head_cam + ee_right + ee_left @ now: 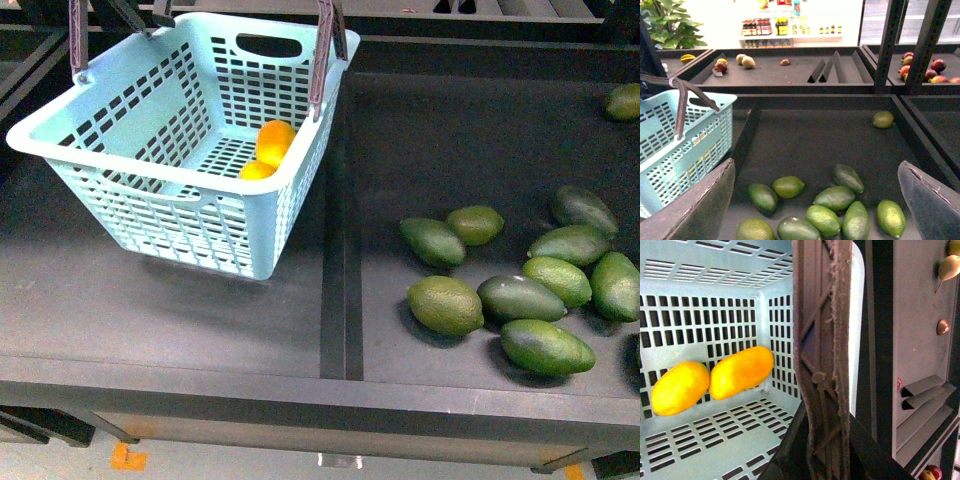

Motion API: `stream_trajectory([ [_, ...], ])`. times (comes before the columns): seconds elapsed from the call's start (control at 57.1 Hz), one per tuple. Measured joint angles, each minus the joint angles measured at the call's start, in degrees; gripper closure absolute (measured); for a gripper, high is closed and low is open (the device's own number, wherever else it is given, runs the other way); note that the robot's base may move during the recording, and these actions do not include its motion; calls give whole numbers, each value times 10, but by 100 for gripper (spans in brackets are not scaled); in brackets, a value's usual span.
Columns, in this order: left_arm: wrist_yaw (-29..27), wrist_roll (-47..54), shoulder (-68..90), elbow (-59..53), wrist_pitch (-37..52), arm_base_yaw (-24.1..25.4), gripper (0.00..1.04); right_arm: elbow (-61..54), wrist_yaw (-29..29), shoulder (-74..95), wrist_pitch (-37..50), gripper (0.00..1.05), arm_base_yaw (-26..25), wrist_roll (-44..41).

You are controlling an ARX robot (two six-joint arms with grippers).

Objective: Pick lemon and mango into basket

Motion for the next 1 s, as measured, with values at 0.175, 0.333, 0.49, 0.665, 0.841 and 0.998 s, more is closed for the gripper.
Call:
stream_trajectory([
  [0.175,-8,-3,-70,-137,44,-1,87,0,0,0,0,9,0,0],
  [0.333,-33,-26,-123,-224,72,-5,59,0,0,0,0,9,0,0],
  [0.49,-73,-46,-165,-271,90,-5,33,0,0,0,0,9,0,0],
  [0.665,-131,-44,-252,-330,66,-12,6,0,0,0,0,9,0,0],
  [0.841,-169,-2,-337,-383,-45,-30,7,0,0,0,0,9,0,0],
  [0.998,-86,139,-399,-478,106,-23,16,0,0,0,0,9,0,0],
])
